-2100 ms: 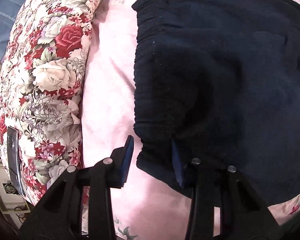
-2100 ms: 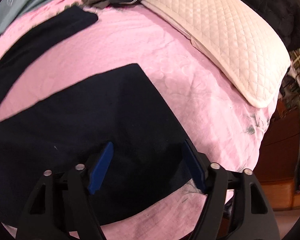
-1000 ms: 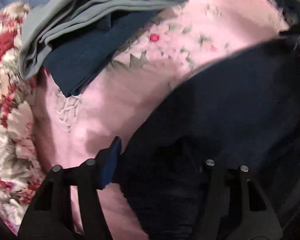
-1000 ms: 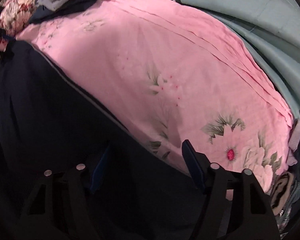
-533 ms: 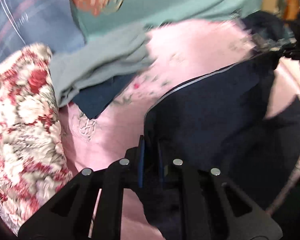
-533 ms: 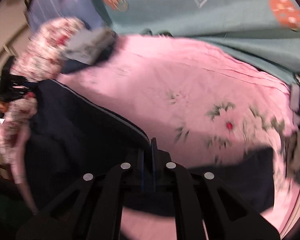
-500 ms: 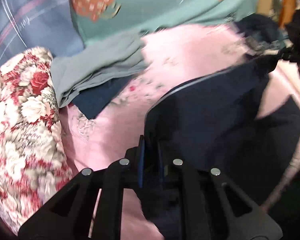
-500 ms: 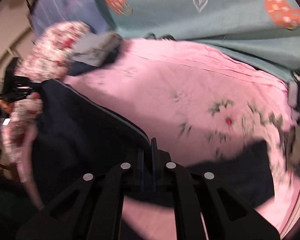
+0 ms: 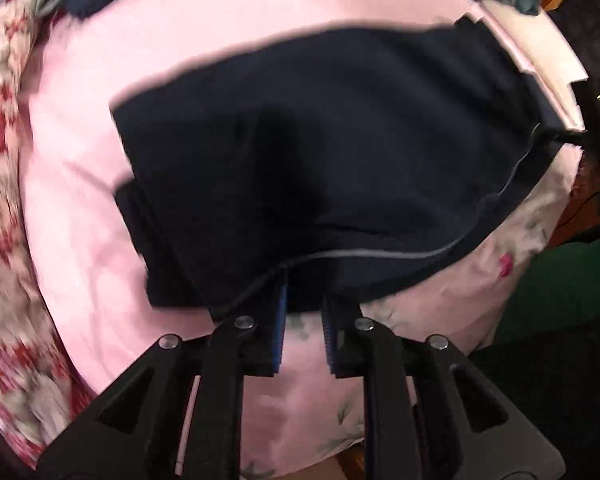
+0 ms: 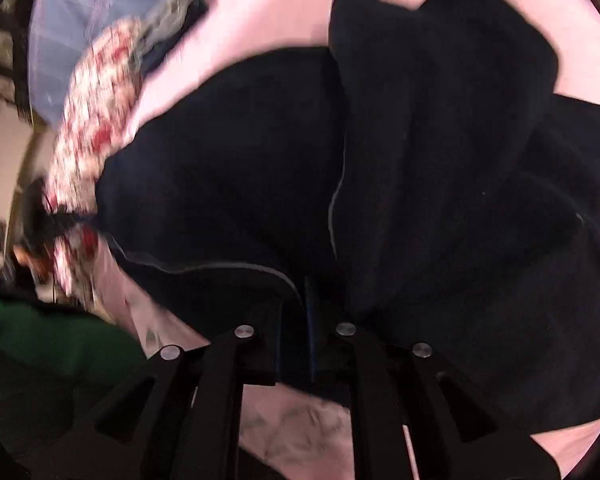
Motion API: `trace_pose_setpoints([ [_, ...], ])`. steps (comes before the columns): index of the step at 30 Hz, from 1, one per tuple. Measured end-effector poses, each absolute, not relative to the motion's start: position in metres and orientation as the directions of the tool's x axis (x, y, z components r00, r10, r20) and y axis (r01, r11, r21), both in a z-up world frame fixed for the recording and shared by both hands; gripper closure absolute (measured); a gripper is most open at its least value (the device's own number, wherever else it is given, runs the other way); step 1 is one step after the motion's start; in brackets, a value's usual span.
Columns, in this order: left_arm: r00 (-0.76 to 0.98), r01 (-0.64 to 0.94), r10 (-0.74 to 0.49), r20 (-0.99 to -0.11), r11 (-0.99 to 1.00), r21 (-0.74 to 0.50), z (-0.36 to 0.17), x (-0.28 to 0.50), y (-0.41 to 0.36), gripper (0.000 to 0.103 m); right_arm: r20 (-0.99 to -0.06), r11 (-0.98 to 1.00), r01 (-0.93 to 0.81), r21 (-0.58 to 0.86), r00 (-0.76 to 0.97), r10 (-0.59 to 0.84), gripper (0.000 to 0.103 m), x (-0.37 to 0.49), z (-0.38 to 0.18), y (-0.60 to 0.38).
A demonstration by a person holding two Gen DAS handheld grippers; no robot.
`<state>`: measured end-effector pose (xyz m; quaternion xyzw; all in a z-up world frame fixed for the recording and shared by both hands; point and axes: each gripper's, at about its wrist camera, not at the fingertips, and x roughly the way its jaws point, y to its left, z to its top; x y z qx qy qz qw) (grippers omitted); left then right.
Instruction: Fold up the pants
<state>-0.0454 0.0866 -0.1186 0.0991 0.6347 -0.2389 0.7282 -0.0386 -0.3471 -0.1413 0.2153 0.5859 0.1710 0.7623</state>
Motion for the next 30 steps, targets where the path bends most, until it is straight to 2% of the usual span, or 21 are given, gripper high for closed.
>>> trace_pose_setpoints([
  [2,0.09,0.455,-0.244,-0.966,0.872,-0.178,-0.107,-0.048,0.091,0.071,-0.832,0.86,0.006,0.51,0.256,0.492,0.09,-0.038,-0.136,-0.342],
  [4,0.134,0.452,-0.253,-0.958,0.876,-0.168,-0.085,-0.051,0.096,0.041,-0.835,0.867,-0.037,0.497,0.248,0.49,0.089,-0.037,-0.125,-0.337],
  [6,0.211,0.456,-0.242,-0.947,0.881,-0.123,-0.064,-0.054,0.101,0.03,-0.836,0.869,-0.072,0.49,0.243,0.492,0.088,-0.033,-0.115,-0.335],
  [9,0.287,0.458,-0.296,-0.911,0.878,-0.141,-0.03,-0.055,0.105,0.028,-0.837,0.875,-0.132,0.465,0.257,0.484,0.088,-0.027,-0.093,-0.329],
  [10,0.311,0.449,-0.299,-0.902,0.883,-0.138,-0.024,-0.055,0.105,0.023,-0.839,0.879,-0.158,0.449,0.265,0.476,0.088,-0.026,-0.085,-0.326],
  [12,0.359,0.405,-0.271,-0.893,0.907,-0.113,-0.019,-0.05,0.099,0.022,-0.851,0.894,-0.206,0.397,0.282,0.443,0.085,-0.026,-0.072,-0.318],
  [14,0.364,0.369,-0.239,-0.9,0.924,-0.096,-0.03,-0.04,0.087,0.022,-0.871,0.911,-0.237,0.338,0.287,0.398,0.061,-0.026,-0.066,-0.317],
  [15,0.361,0.343,-0.206,-0.91,0.936,-0.076,-0.041,-0.034,0.08,0.022,-0.879,0.919,-0.243,0.309,0.295,0.374,0.043,-0.027,-0.065,-0.317],
  [18,0.279,0.274,-0.099,-0.955,0.962,-0.02,-0.081,-0.015,0.065,0.023,-0.905,0.937,-0.227,0.266,0.276,0.324,0.041,-0.029,-0.066,-0.319],
  [20,0.266,0.253,-0.004,-0.964,0.965,0.066,-0.099,-0.01,0.058,0.024,-0.914,0.957,-0.19,0.217,0.304,0.268,0.041,-0.028,-0.063,-0.328],
  [22,0.283,0.243,0.027,-0.959,0.965,0.099,-0.104,-0.008,0.054,0.023,-0.903,0.974,-0.137,0.183,0.368,0.221,0.041,-0.021,-0.058,-0.338],
  [26,0.258,0.197,0.08,-0.963,0.971,0.134,-0.107,-0.001,0.05,0.022,-0.908,0.998,0.058,-0.031,0.415,-0.052,0.041,0.035,-0.079,-0.342],
  [30,0.253,0.146,0.129,-0.959,0.975,0.169,-0.111,0.004,0.046,0.02,-0.909,0.991,0.109,-0.084,0.398,-0.121,0.041,0.093,-0.109,-0.335],
])
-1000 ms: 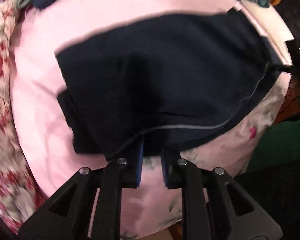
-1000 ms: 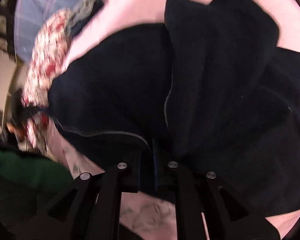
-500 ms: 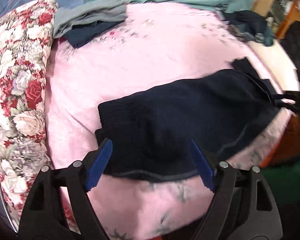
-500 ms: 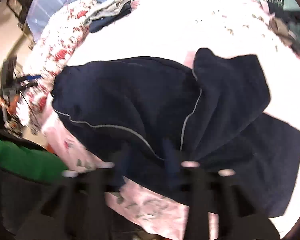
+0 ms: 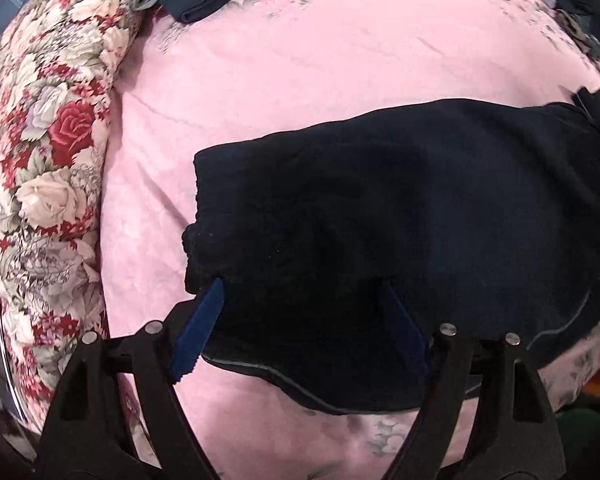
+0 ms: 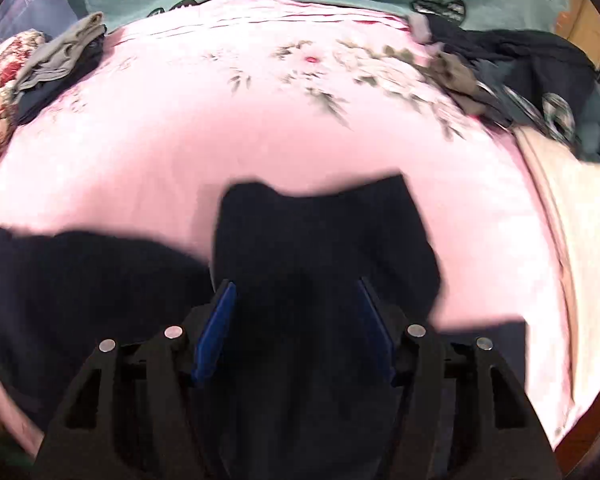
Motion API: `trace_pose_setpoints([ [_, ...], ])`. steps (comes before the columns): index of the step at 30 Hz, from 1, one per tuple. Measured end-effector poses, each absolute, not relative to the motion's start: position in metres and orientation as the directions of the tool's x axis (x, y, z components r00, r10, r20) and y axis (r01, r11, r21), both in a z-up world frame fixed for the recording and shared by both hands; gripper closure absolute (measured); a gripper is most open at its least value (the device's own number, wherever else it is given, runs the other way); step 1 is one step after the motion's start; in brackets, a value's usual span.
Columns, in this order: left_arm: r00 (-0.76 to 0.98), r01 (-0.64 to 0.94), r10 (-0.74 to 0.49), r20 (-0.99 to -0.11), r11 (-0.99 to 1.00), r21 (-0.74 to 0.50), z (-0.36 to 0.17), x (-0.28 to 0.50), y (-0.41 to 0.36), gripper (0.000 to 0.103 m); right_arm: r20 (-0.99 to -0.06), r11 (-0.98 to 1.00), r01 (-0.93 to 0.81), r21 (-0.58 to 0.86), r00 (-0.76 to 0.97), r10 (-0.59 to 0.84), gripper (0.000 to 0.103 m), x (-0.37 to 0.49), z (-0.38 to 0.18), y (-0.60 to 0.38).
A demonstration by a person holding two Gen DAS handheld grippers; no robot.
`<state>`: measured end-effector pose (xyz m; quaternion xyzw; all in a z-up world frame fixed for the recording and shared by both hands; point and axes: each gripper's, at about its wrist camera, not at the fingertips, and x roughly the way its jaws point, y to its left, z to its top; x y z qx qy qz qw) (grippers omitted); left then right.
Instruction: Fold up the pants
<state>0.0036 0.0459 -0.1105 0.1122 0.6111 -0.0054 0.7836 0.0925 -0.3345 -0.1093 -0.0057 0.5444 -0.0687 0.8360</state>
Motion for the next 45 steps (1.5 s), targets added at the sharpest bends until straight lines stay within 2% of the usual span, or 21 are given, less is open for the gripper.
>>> trace_pose_setpoints([
  [5,0.225,0.1,0.206,-0.952,0.967,0.233,-0.122,0.0,0.037,0.012,-0.928,0.978,0.148,-0.145,0.324,-0.186,0.042,0.132,-0.138,-0.316],
  [6,0.22,0.098,0.216,-0.951,0.965,0.242,-0.123,0.0,0.036,0.01,-0.924,0.978,0.167,-0.124,0.34,-0.175,0.054,0.134,-0.137,-0.319],
  [7,0.218,0.096,0.218,-0.951,0.965,0.243,-0.124,0.0,0.036,0.01,-0.923,0.977,0.183,-0.114,0.345,-0.172,0.074,0.133,-0.135,-0.323],
  [8,0.213,0.092,0.217,-0.953,0.966,0.24,-0.124,0.001,0.037,0.01,-0.921,0.973,0.21,-0.098,0.352,-0.169,0.087,0.131,-0.13,-0.329],
  [9,0.208,0.086,0.211,-0.955,0.969,0.233,-0.123,0.002,0.038,0.01,-0.914,0.964,0.263,-0.039,0.379,-0.14,0.09,0.123,-0.118,-0.344],
  [11,0.205,0.073,0.201,-0.958,0.973,0.22,-0.122,0.003,0.04,0.01,-0.864,0.933,0.345,0.102,0.495,-0.088,0.091,0.093,-0.082,-0.374],
  [14,0.205,0.074,0.213,-0.955,0.97,0.232,-0.123,0.004,0.041,0.01,-0.75,0.844,0.461,0.274,0.651,-0.112,0.091,-0.001,-0.022,-0.438],
  [17,0.204,0.083,0.222,-0.953,0.967,0.243,-0.125,0.003,0.039,0.007,-0.717,0.705,0.593,0.389,0.675,-0.172,0.089,-0.091,-0.017,-0.496],
  [18,0.203,0.089,0.227,-0.953,0.964,0.249,-0.126,0.003,0.037,0.006,-0.737,0.662,0.626,0.412,0.656,-0.162,0.083,-0.111,-0.028,-0.508],
  [19,0.201,0.093,0.232,-0.952,0.963,0.254,-0.127,0.003,0.036,0.005,-0.784,0.602,0.684,0.413,0.603,-0.148,0.069,-0.132,-0.05,-0.523],
  [21,0.196,0.103,0.238,-0.951,0.96,0.261,-0.129,0.004,0.034,0.004,-0.896,0.514,0.804,0.298,0.422,-0.141,0.05,-0.157,-0.095,-0.539],
  [22,0.192,0.108,0.239,-0.952,0.959,0.263,-0.13,0.004,0.033,0.004,-0.908,0.506,0.813,0.289,0.4,-0.124,0.054,-0.164,-0.106,-0.543],
  [23,0.189,0.109,0.238,-0.953,0.959,0.261,-0.129,0.004,0.033,0.004,-0.888,0.523,0.794,0.309,0.438,-0.139,0.052,-0.169,-0.103,-0.542],
  [26,0.178,0.113,0.227,-0.958,0.962,0.249,-0.127,0.003,0.034,0.004,-0.871,0.575,0.783,0.236,0.433,-0.232,0.05,-0.163,-0.078,-0.534],
  [29,0.174,0.118,0.213,-0.961,0.965,0.235,-0.121,-0.003,0.035,0.004,-0.847,0.675,0.708,0.21,0.476,-0.236,0.047,-0.135,-0.065,-0.534],
  [36,0.156,0.062,0.19,-0.969,0.977,0.202,-0.114,-0.016,0.051,0.004,-0.899,0.86,0.511,0.002,0.379,-0.222,0.047,-0.032,-0.096,-0.523],
  [38,0.163,0.046,0.201,-0.966,0.976,0.211,-0.114,-0.019,0.055,0.004,-0.92,0.867,0.498,0.008,0.344,-0.19,0.047,-0.014,-0.112,-0.534],
  [39,0.159,0.041,0.211,-0.964,0.975,0.22,-0.115,-0.02,0.056,0.004,-0.929,0.867,0.497,0.035,0.335,-0.154,0.054,-0.007,-0.117,-0.538],
  [40,0.152,0.035,0.223,-0.963,0.972,0.23,-0.118,-0.021,0.057,0.002,-0.939,0.87,0.488,0.069,0.326,-0.108,0.067,-0.001,-0.123,-0.542],
  [42,0.144,0.019,0.221,-0.965,0.974,0.226,-0.122,-0.02,0.061,0.002,-0.929,0.875,0.473,0.103,0.361,-0.086,0.083,0.004,-0.117,-0.547],
  [45,0.127,-0.008,0.208,-0.97,0.978,0.209,-0.126,-0.018,0.067,0.002,-0.891,0.858,0.509,0.064,0.416,-0.18,0.083,0.007,-0.104,-0.551],
])
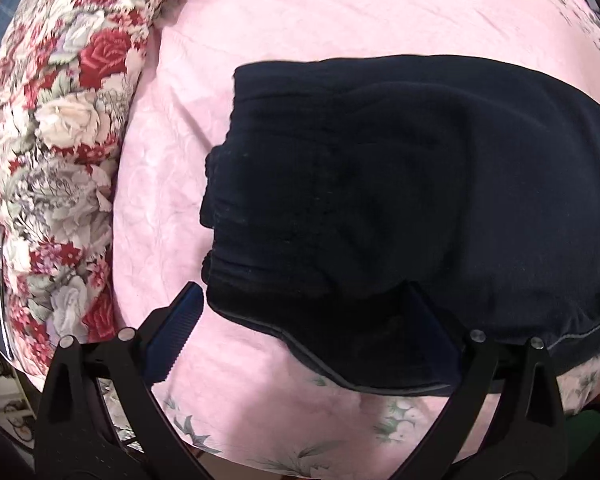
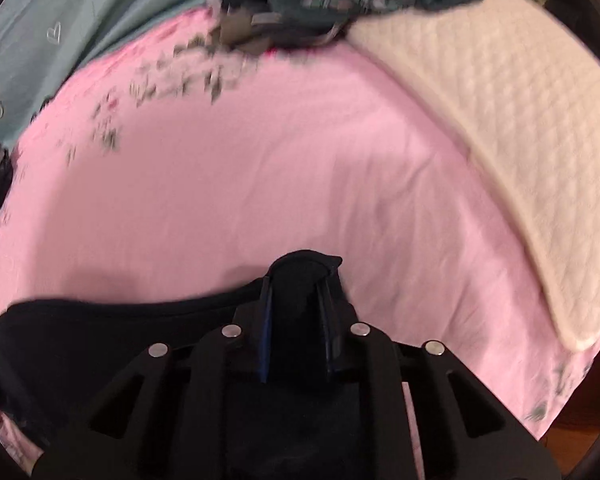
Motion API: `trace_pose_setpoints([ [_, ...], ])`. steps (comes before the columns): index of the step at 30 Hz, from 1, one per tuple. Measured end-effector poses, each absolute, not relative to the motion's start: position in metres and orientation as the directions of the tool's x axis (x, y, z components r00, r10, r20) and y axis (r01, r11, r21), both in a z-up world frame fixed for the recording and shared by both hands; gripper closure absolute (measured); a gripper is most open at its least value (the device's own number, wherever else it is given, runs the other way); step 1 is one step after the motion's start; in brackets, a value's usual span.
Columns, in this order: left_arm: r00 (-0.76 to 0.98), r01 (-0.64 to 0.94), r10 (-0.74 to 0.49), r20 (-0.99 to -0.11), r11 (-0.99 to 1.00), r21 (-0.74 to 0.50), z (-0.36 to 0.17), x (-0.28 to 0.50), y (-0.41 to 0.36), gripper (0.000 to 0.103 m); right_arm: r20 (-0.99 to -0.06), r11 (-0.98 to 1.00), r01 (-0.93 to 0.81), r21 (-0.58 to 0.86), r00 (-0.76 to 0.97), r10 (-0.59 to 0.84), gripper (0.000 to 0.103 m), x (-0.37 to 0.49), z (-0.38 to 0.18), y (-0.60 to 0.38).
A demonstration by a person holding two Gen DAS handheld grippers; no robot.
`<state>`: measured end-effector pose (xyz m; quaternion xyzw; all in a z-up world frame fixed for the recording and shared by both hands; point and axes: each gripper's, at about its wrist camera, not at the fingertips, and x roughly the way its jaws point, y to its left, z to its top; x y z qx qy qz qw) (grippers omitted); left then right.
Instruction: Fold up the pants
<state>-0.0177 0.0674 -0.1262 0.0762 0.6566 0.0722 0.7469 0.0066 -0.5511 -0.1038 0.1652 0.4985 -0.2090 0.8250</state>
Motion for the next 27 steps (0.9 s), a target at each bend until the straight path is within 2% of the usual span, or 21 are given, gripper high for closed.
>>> trace_pose_setpoints([
  [2,0.12,-0.018,0.21,-0.97,0.978,0.209,-0.125,-0.019,0.07,0.002,-0.916,0.839,0.544,0.014,0.343,-0.207,0.07,0.009,-0.125,-0.554],
  [3,0.123,-0.018,0.218,-0.968,0.976,0.217,-0.122,-0.02,0.071,0.002,-0.904,0.83,0.552,-0.079,0.311,-0.292,0.047,0.011,-0.128,-0.549],
  [4,0.133,-0.016,0.22,-0.966,0.975,0.22,-0.117,-0.022,0.073,0.002,-0.893,0.821,0.549,-0.159,0.274,-0.356,0.032,0.014,-0.125,-0.544],
  [6,0.151,-0.019,0.238,-0.959,0.971,0.238,-0.108,-0.027,0.079,0.002,-0.9,0.84,0.517,-0.162,0.273,-0.341,0.032,0.016,-0.109,-0.537],
  [9,0.161,-0.03,0.244,-0.956,0.97,0.242,-0.099,-0.034,0.091,0.002,-0.873,0.889,0.444,-0.112,0.384,-0.301,0.032,-0.005,-0.066,-0.51],
  [13,0.117,-0.079,0.208,-0.971,0.977,0.2,-0.108,-0.037,0.107,0.002,-0.92,0.98,0.19,0.06,0.393,-0.02,0.032,-0.031,-0.06,-0.454],
  [17,0.096,-0.098,0.206,-0.974,0.976,0.197,-0.119,-0.037,0.11,0.002,-0.939,0.989,-0.04,0.144,0.31,0.149,0.032,-0.046,-0.086,-0.387],
  [20,0.097,-0.034,0.241,-0.966,0.971,0.238,-0.119,-0.038,0.107,0.002,-0.981,0.989,-0.118,0.09,0.161,0.109,0.035,-0.052,-0.121,-0.355],
  [22,0.094,0.006,0.249,-0.964,0.968,0.251,-0.116,-0.039,0.11,0.002,-0.985,0.975,-0.224,-0.012,0.17,0.027,0.035,-0.066,-0.129,-0.339],
  [25,0.087,-0.004,0.216,-0.973,0.976,0.216,-0.109,-0.041,0.113,0.002,-0.993,0.98,-0.186,0.066,0.088,0.084,0.035,-0.061,-0.121,-0.353],
  [27,0.131,0.01,0.203,-0.97,0.978,0.206,-0.093,-0.042,0.108,0.003,-0.974,0.978,-0.147,0.147,0.152,0.169,0.036,-0.046,-0.094,-0.363],
])
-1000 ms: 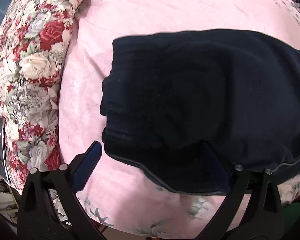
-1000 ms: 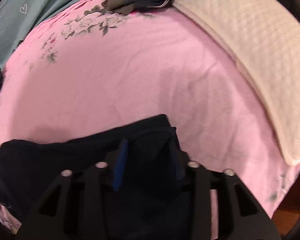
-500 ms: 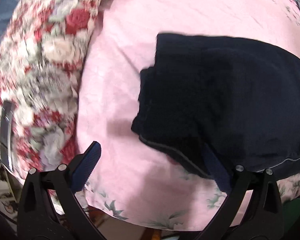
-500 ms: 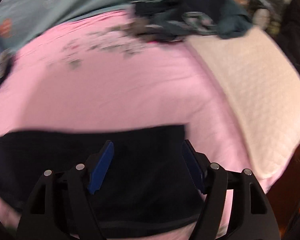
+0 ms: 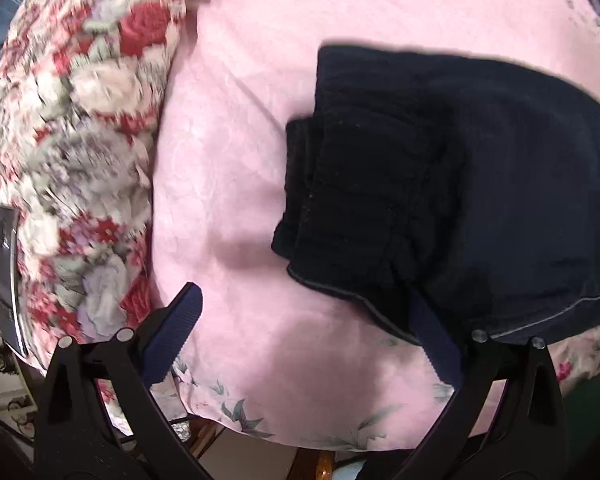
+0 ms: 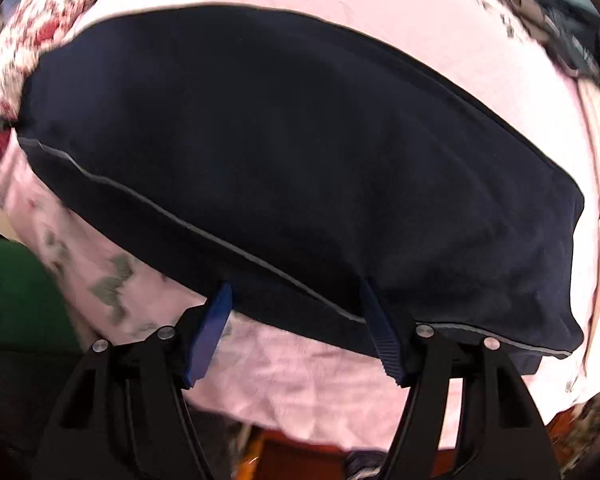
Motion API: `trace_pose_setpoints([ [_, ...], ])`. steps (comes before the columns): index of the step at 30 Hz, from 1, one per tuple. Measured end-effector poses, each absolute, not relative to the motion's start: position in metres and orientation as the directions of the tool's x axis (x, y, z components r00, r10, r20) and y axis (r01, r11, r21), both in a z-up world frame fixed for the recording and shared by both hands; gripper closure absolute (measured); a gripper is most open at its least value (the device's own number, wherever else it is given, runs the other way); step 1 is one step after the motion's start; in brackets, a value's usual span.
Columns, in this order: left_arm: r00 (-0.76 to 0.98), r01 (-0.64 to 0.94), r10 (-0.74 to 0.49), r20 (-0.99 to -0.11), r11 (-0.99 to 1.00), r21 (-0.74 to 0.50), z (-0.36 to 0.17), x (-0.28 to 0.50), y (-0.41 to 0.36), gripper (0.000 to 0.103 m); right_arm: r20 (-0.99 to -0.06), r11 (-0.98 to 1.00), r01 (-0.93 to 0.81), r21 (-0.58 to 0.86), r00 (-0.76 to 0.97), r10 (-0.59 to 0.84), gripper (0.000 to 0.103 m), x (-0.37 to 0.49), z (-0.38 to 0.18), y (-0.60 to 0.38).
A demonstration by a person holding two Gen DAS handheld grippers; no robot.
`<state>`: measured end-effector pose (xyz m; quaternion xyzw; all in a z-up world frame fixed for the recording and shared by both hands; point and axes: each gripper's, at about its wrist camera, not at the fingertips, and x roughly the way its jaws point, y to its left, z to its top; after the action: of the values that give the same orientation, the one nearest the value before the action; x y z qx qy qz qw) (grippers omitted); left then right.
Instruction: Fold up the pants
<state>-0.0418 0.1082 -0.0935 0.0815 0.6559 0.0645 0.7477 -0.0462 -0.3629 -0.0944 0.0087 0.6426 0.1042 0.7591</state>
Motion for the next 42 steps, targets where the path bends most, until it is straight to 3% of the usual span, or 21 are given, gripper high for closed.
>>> trace_pose_setpoints([
  [3,0.236,0.038,0.179,-0.955,0.981,0.193,-0.063,-0.038,0.103,0.003,-0.867,0.935,-0.099,0.341,0.35,0.354,0.035,-0.006,-0.053,-0.368],
  [6,0.314,0.049,0.093,-0.945,0.992,0.113,-0.039,-0.037,0.087,0.003,-0.831,0.933,-0.139,0.332,0.424,0.359,0.035,0.047,-0.051,-0.333],
  [8,0.336,0.075,0.059,-0.94,0.993,0.089,-0.04,-0.032,0.068,0.003,-0.829,0.931,-0.187,0.314,0.424,0.365,0.041,0.088,-0.06,-0.292],
  [12,0.261,0.083,0.103,-0.96,0.988,0.128,-0.082,-0.016,0.045,0.003,-0.841,0.902,-0.255,0.348,0.341,0.42,0.056,0.169,-0.089,-0.226],
  [15,0.149,0.072,0.211,-0.966,0.972,0.223,-0.118,-0.019,0.055,0.002,-0.871,0.891,-0.278,0.359,0.242,0.427,0.063,0.181,-0.119,-0.183],
  [18,0.106,-0.002,0.088,-0.991,0.996,0.088,-0.124,-0.025,0.087,0.002,-0.903,0.883,-0.332,0.331,0.159,0.398,0.072,0.164,-0.136,-0.158],
  [21,0.074,-0.087,-0.024,-0.997,0.996,-0.03,-0.128,-0.026,0.108,0.002,-0.904,0.868,-0.386,0.311,0.162,0.396,0.072,0.138,-0.138,-0.153],
  [29,0.079,-0.01,0.025,-0.997,1.0,0.024,-0.126,-0.014,0.09,0.002,-0.901,0.885,-0.297,0.359,0.135,0.411,0.075,0.162,-0.14,-0.146],
  [34,0.077,-0.016,0.009,-0.997,1.0,0.007,-0.129,-0.006,0.089,0.002,-0.938,0.911,-0.352,0.216,0.183,0.293,0.093,0.165,-0.137,-0.131],
  [38,0.095,-0.001,0.031,-0.995,1.0,0.031,-0.131,-0.006,0.084,0.002,-0.864,0.912,-0.198,0.359,0.299,0.405,0.097,0.189,-0.114,-0.174],
  [42,0.084,-0.004,0.033,-0.996,0.999,0.033,-0.139,0.002,0.076,0.002,-0.87,0.929,-0.175,0.327,0.329,0.368,0.098,0.21,-0.138,-0.172],
])
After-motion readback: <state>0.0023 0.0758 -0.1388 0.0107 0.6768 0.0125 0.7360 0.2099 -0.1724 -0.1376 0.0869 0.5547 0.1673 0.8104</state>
